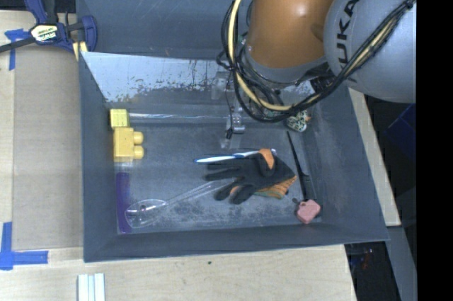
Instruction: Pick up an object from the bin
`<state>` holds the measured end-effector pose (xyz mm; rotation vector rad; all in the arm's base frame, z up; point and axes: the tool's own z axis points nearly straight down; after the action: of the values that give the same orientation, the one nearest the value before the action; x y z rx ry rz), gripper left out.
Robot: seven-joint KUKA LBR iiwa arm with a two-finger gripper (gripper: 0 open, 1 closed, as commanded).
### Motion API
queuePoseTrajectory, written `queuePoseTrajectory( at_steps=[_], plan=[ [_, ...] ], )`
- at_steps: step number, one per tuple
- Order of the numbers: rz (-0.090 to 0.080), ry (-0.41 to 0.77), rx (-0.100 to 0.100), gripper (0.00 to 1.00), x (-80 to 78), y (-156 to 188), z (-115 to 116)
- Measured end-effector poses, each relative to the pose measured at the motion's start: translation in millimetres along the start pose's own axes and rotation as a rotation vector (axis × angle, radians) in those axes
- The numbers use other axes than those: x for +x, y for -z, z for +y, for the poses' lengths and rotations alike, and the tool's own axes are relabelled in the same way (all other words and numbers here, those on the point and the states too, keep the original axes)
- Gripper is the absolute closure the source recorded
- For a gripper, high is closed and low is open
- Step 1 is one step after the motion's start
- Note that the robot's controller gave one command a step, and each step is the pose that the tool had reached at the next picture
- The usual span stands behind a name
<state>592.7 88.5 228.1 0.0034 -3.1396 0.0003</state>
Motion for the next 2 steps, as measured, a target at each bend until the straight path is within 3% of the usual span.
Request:
queuePoseTrajectory(
  at_steps=[1, 2],
  plan=[
    [-0.006, -0.002, -0.001, 0.00, -1.3, 3, 0],
    [-0.011, 0.061, -0.001, 0.00, 13.1, -70, -32]
  ],
)
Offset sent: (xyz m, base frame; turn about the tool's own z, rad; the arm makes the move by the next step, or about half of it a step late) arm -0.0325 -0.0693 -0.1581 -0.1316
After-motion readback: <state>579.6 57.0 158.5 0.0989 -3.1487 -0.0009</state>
